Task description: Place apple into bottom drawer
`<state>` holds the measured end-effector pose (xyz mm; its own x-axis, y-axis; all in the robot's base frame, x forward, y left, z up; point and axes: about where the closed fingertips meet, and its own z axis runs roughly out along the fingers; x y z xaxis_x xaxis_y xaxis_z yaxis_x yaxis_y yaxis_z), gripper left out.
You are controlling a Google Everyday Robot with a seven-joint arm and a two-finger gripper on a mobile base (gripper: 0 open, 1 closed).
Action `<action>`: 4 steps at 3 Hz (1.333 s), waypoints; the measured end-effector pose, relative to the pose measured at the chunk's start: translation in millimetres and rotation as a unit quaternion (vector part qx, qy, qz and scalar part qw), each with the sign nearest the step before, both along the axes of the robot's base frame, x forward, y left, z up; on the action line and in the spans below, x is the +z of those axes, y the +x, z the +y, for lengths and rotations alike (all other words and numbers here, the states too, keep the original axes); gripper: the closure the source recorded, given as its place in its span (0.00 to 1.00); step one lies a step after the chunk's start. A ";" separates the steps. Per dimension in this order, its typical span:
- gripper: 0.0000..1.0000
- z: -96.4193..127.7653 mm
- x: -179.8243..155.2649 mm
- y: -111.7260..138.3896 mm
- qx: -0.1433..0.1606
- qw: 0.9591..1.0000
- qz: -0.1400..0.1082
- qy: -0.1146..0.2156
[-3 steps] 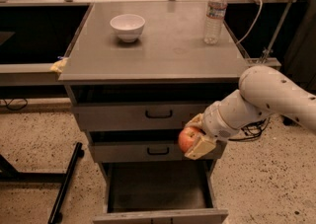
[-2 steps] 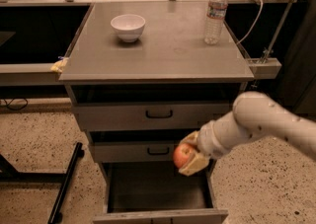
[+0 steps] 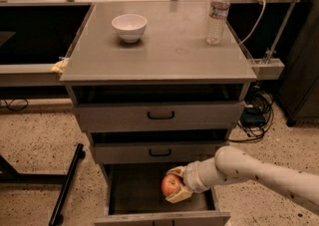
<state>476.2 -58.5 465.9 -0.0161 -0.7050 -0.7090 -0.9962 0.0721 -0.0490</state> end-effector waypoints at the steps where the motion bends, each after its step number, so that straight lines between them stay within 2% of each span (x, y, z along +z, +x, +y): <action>1: 1.00 11.6 -37.5 -11.3 0.002 1.000 0.020 0.022; 2: 1.00 6.3 -41.5 -8.0 0.006 1.000 0.006 0.008; 3: 1.00 -17.2 -69.7 12.4 0.008 0.999 -0.039 -0.008; 4: 1.00 -37.8 -106.3 39.0 0.021 0.996 -0.081 -0.015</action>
Offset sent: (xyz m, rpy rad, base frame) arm -0.0004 -0.0043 -0.0448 -0.0250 -0.0367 0.0158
